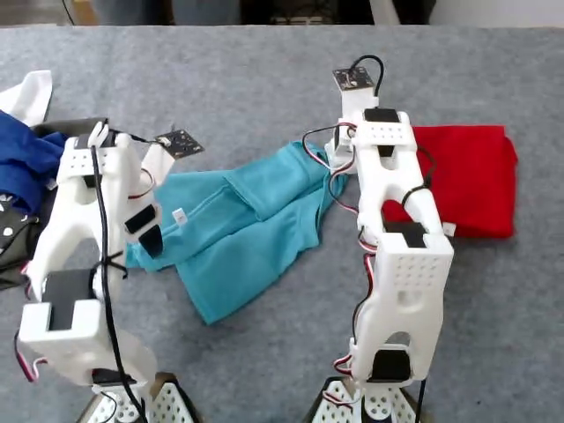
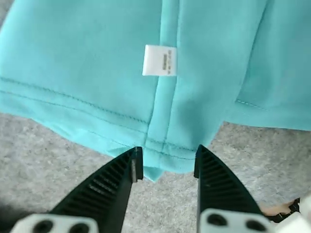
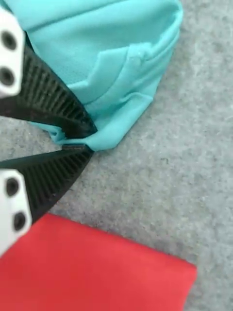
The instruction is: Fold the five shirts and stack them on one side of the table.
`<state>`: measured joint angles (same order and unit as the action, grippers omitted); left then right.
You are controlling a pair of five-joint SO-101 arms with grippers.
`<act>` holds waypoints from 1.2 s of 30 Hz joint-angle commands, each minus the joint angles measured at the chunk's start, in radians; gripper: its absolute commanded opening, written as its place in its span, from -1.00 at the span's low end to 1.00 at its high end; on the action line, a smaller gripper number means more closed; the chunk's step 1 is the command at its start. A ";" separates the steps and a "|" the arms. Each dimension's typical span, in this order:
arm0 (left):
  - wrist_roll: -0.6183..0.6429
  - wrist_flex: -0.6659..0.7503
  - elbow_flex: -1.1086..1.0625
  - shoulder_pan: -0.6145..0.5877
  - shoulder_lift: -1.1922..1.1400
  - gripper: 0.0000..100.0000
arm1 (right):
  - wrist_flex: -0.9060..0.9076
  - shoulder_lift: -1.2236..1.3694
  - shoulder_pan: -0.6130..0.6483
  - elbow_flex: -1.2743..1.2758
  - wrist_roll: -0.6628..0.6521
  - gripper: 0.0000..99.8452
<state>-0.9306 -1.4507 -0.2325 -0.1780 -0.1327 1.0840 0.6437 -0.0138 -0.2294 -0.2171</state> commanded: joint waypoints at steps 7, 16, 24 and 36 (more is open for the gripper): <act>0.005 -0.002 0.050 -0.010 -0.112 -0.63 | -0.020 -0.005 -0.009 -0.021 -0.008 -0.97; 0.009 -0.009 0.041 -0.010 -0.121 -0.63 | -0.020 -0.005 -0.009 -0.021 -0.008 -0.97; 0.054 -0.002 0.048 0.004 -0.124 -0.88 | -0.020 -0.005 -0.009 -0.021 -0.008 -0.97; 0.250 -0.011 0.113 0.004 -0.060 -0.94 | -0.006 -0.025 -0.012 -0.027 -0.109 -0.97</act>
<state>-0.7465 -1.4507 -0.1895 -0.1765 -0.2601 1.0840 0.6437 -0.0138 -0.2294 -0.2509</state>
